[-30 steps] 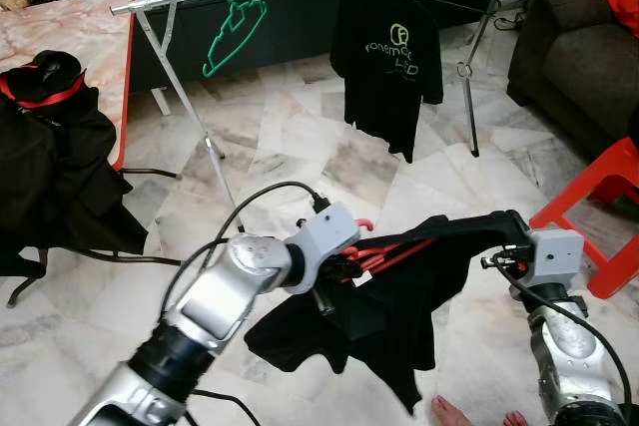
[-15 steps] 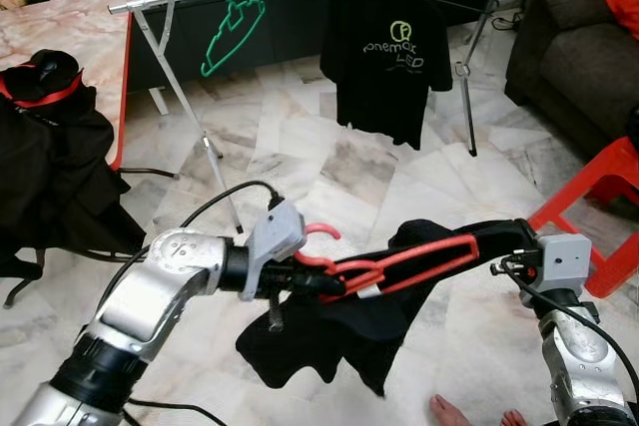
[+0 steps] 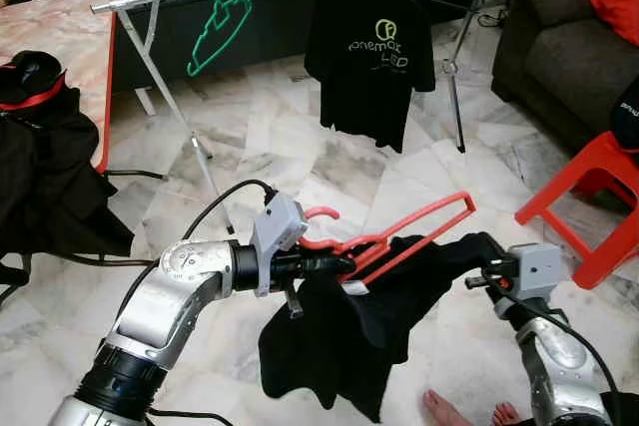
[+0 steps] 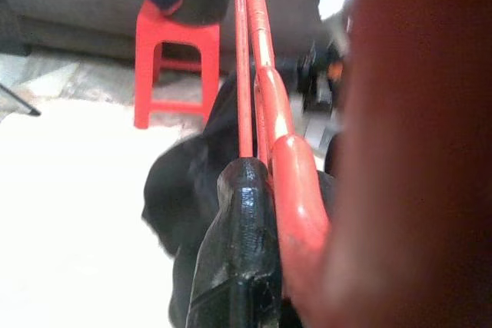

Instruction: Hang hanger

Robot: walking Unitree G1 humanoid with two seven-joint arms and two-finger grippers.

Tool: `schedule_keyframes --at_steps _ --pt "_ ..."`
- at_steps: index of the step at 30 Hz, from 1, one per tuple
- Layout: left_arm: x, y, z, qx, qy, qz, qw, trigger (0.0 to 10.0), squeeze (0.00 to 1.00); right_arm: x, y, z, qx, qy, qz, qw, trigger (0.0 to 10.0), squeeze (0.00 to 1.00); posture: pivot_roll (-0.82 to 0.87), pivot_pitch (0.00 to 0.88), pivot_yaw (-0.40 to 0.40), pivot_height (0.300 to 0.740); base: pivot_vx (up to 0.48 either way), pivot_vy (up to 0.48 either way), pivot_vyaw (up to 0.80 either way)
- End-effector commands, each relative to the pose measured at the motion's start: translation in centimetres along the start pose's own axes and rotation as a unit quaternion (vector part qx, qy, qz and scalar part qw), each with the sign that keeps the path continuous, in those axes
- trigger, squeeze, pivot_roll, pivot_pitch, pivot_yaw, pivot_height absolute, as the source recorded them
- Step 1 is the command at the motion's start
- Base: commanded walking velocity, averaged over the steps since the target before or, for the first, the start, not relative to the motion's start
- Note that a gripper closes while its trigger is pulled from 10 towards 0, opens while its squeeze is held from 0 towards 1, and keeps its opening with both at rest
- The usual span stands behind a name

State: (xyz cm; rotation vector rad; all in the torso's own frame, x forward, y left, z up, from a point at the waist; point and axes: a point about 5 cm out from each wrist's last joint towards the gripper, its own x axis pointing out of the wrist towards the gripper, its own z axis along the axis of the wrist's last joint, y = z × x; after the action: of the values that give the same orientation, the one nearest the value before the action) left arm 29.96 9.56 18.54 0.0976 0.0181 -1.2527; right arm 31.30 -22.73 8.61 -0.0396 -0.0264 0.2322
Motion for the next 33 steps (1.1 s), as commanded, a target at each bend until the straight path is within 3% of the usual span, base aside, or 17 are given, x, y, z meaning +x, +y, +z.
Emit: schedule_keyframes --at_steps 1,3,4,5,6,8,10,13,15,18,21,22,26,31,32,33 --pt "0.2 0.0 1.3 -0.010 -0.046 0.011 0.999 10.0 0.00 0.0 1.5 -1.0 0.018 0.017 0.033 0.999 0.0 0.00 0.01 0.190 0.020 0.740 0.000 0.000 0.00" --pt "0.5 0.1 1.5 -0.016 -0.059 0.020 0.998 10.0 0.00 0.0 1.9 -1.2 0.024 0.022 0.041 0.999 0.0 0.00 0.01 0.190 0.020 0.740 0.000 0.000 0.00" --pt "1.4 0.4 2.4 -0.039 -0.112 0.052 0.992 10.0 0.00 0.0 3.0 -1.9 0.041 0.032 0.064 0.997 0.0 0.00 0.01 0.190 0.020 0.740 0.000 0.000 0.00" --pt "1.4 0.4 2.4 -0.039 -0.112 0.052 0.992 10.0 0.00 0.0 3.0 -1.9 0.041 0.032 0.064 0.997 0.0 0.00 0.01 0.190 0.020 0.740 0.000 0.000 0.00" --pt "2.0 0.6 3.0 -0.049 -0.147 0.078 0.985 10.0 0.00 0.0 3.7 -2.3 0.051 0.040 0.082 0.995 0.0 0.00 0.01 0.190 0.018 0.740 0.000 0.000 0.00" --pt "2.4 0.7 3.4 -0.076 -0.168 0.096 0.978 10.0 0.00 -0.1 4.3 -2.7 0.053 0.051 0.099 0.992 0.0 0.00 0.01 0.191 0.019 0.740 0.000 0.000 0.00" --pt "3.7 0.4 4.8 -0.111 -0.236 0.104 0.960 10.0 0.00 -0.4 6.0 -3.7 0.068 0.071 0.138 0.986 0.0 0.00 0.01 0.195 0.018 0.740 0.000 0.000 0.00" --pt "4.1 0.8 6.1 -0.115 -0.289 0.153 0.938 10.0 0.00 -0.6 6.3 -4.2 0.081 0.080 0.136 0.984 0.0 0.00 0.01 0.195 0.021 0.740 0.000 0.000 0.00" --pt "4.1 1.1 6.2 -0.105 -0.286 0.179 0.935 10.0 0.00 -0.7 6.3 -4.4 0.083 0.083 0.136 0.984 0.0 0.00 0.01 0.195 0.022 0.740 0.000 0.000 0.00" --pt "3.6 2.0 4.6 -0.008 -0.185 0.227 0.956 10.0 0.00 -1.1 5.8 -4.9 0.084 0.090 0.098 0.988 0.0 0.00 0.01 0.198 0.028 0.740 0.000 0.000 0.00" --pt "2.6 2.5 2.7 0.050 -0.110 0.248 0.961 10.0 0.00 -1.1 4.8 -4.8 0.085 0.083 0.046 0.992 0.0 0.00 0.02 0.201 0.031 0.740 0.000 0.000 0.00" --pt "1.9 2.8 1.2 0.076 -0.065 0.258 0.961 10.0 0.00 -1.1 4.3 -4.8 0.094 0.077 0.016 0.992 0.0 0.00 0.02 0.201 0.033 0.740 0.000 0.000 0.00" --pt "-0.5 2.9 -2.9 0.110 0.032 0.275 0.955 10.0 0.00 -1.3 4.1 -4.6 0.119 0.060 -0.029 0.991 0.0 0.00 0.02 0.204 0.036 0.740 0.000 0.000 0.00" --pt "-2.3 2.6 -5.8 0.106 0.084 0.297 0.945 10.0 0.00 -1.5 4.4 -4.5 0.116 0.051 -0.038 0.991 0.0 0.00 0.03 0.206 0.039 0.740 0.000 0.000 0.00" --pt "-3.5 1.9 -8.2 0.097 0.118 0.296 0.943 10.0 0.00 -1.6 4.1 -4.2 0.111 0.040 -0.063 0.991 0.0 0.00 0.03 0.205 0.040 0.740 0.000 0.000 0.00" --pt "-3.9 1.6 -8.9 0.096 0.130 0.294 0.942 10.0 0.00 -1.6 4.0 -4.1 0.110 0.036 -0.073 0.991 0.0 0.00 0.03 0.205 0.040 0.740 0.000 0.000 0.00"
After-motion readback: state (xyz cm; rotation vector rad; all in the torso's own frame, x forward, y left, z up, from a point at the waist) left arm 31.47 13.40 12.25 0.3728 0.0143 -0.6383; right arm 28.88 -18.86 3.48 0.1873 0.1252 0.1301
